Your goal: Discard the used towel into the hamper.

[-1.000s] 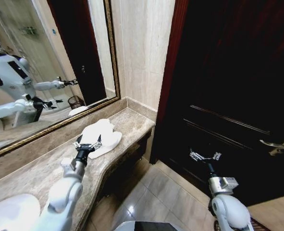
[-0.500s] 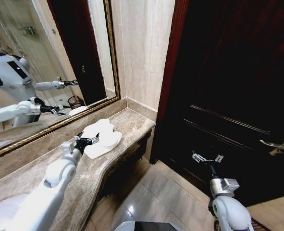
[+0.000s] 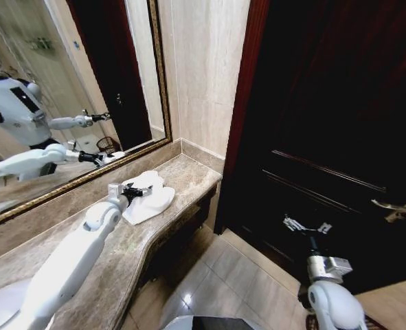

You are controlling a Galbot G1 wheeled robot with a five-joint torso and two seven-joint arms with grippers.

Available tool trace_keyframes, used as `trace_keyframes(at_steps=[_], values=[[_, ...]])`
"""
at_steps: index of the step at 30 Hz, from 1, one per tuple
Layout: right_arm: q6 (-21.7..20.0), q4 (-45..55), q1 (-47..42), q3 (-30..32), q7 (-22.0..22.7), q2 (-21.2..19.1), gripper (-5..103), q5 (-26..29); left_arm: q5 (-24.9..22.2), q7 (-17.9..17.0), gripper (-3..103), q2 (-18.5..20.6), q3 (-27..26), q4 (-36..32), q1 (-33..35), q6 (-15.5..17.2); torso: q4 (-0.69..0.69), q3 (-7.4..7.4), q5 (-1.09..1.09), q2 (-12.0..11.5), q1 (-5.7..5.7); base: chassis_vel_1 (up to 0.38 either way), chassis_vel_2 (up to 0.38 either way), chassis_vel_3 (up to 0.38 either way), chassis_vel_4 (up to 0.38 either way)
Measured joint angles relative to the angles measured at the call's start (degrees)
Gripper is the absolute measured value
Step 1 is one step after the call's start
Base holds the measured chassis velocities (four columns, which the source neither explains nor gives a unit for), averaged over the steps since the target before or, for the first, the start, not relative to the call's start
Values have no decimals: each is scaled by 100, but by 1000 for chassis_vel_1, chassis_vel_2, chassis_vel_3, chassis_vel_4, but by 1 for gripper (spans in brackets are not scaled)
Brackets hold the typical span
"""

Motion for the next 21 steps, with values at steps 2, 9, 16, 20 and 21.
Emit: trace_keyframes(at_steps=[2, 9, 16, 20, 21], values=[[80, -61, -24, 103, 6, -8, 100, 87, -9, -103, 100, -48, 89, 93, -63, 56, 0, 0, 0, 0, 0, 0, 0, 0, 0], [188, -108, -103, 168, 9, 36, 100, 120, 18, -47, 100, -119, 107, 193, -26, 57, 1, -1, 1, 0, 0, 0, 0, 0, 0], [209, -107, -99, 159, 16, 63, 100, 101, 50, 58, 98, -157, 77, 227, 3, -19, 1, -1, 0, 0, 0, 0, 0, 0, 0], [204, -93, -58, 118, 43, 83, 100, 61, 70, 72, 83, -173, 69, 245, 22, -112, 1, -1, 0, 0, 0, 0, 0, 0, 0], [202, -89, -52, 105, 46, 91, 100, 49, 73, 88, 83, -174, 65, 259, 27, -125, 1, -1, 0, 0, 0, 0, 0, 0, 0]])
